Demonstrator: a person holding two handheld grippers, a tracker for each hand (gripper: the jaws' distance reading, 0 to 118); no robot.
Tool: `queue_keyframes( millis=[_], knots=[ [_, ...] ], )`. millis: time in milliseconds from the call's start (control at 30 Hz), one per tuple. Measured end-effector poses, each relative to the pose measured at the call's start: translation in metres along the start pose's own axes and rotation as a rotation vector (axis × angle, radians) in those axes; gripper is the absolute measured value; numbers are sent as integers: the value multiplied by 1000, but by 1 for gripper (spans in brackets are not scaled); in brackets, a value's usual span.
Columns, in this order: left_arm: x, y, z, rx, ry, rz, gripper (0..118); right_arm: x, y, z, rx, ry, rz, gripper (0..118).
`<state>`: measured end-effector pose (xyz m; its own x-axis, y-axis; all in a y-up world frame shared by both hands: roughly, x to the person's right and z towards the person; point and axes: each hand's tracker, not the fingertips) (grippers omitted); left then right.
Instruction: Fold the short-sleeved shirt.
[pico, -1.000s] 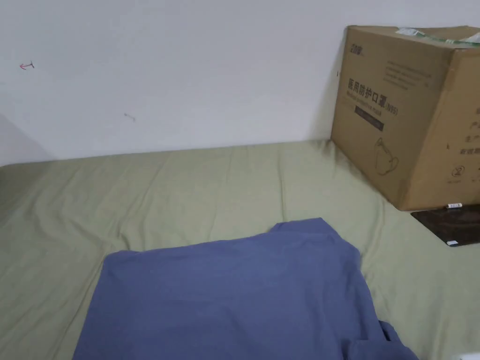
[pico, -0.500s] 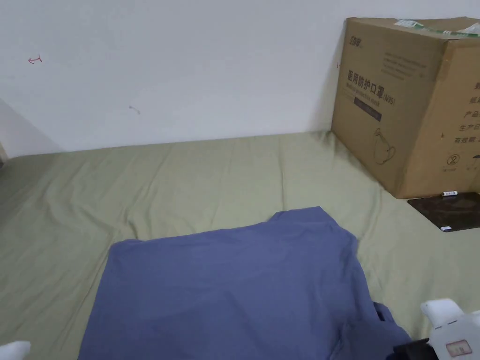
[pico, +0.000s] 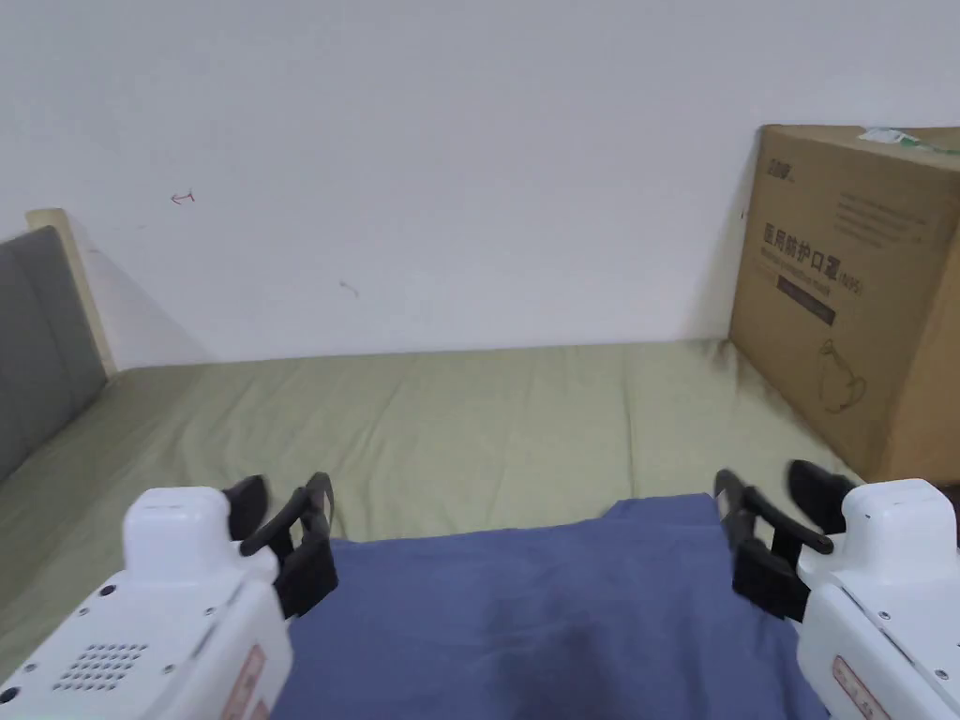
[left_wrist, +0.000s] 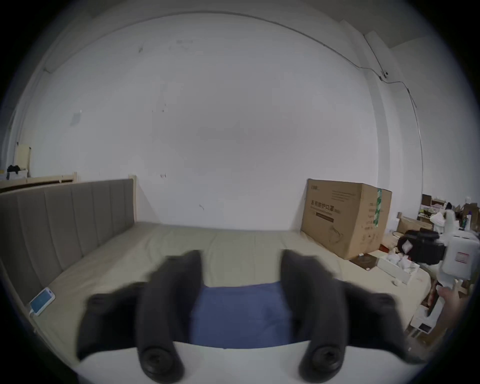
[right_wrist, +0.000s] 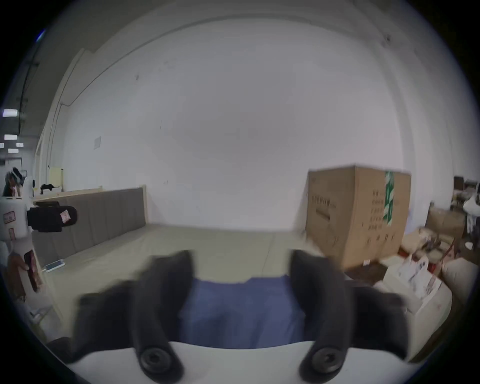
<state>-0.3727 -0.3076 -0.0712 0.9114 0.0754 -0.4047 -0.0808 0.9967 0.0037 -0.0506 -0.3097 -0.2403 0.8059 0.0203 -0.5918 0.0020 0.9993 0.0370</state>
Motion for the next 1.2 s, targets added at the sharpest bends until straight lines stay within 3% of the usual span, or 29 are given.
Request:
queue_keyframes(
  millis=[33,67,133,333,433,533,567,600,633,667,700,733,933,1067,1200],
  knots=[
    [5,1,-3,-1,1,-8,8,-4,5,-4,3,20,-5,4],
    [8,2,-2,12,27,-33,0,-7,6,-6,-4,-6,-5,0],
    [9,6,-3,6,-64,6,0,-5,10,-11,-9,-2,-16,0],
    [-6,16,-5,-76,-23,60,0,9,8,-13,-62,2,-89,0],
    [-41,18,-35,-445,-113,107,0,20,0,-8,-135,22,-87,0],
    [-81,-21,-60,-956,-18,155,0,28,-14,-4,-249,-5,-61,0],
    [-94,-42,-57,-1016,-17,162,3,32,-20,-3,-289,-4,-63,0],
    [-103,-58,-52,-1046,-28,143,20,35,-25,-1,-307,6,-89,0],
    [-108,-78,-44,-1072,-13,114,61,38,-31,2,-326,1,-107,0],
    [-115,-96,-40,-1119,26,84,92,42,-36,6,-337,-6,-125,0],
    [-121,-112,-36,-1162,47,84,104,45,-39,7,-356,-6,-142,0],
    [-126,-130,-32,-1207,58,105,99,48,-43,8,-380,-6,-160,0],
    [-132,-199,-25,-1239,71,124,100,54,-56,16,-460,-9,-175,0],
    [-122,-218,-31,-1225,73,63,108,55,-60,21,-492,-19,-161,0],
    [-122,-222,-29,-1224,98,109,111,69,-68,28,-506,-25,-188,0]
  ],
)
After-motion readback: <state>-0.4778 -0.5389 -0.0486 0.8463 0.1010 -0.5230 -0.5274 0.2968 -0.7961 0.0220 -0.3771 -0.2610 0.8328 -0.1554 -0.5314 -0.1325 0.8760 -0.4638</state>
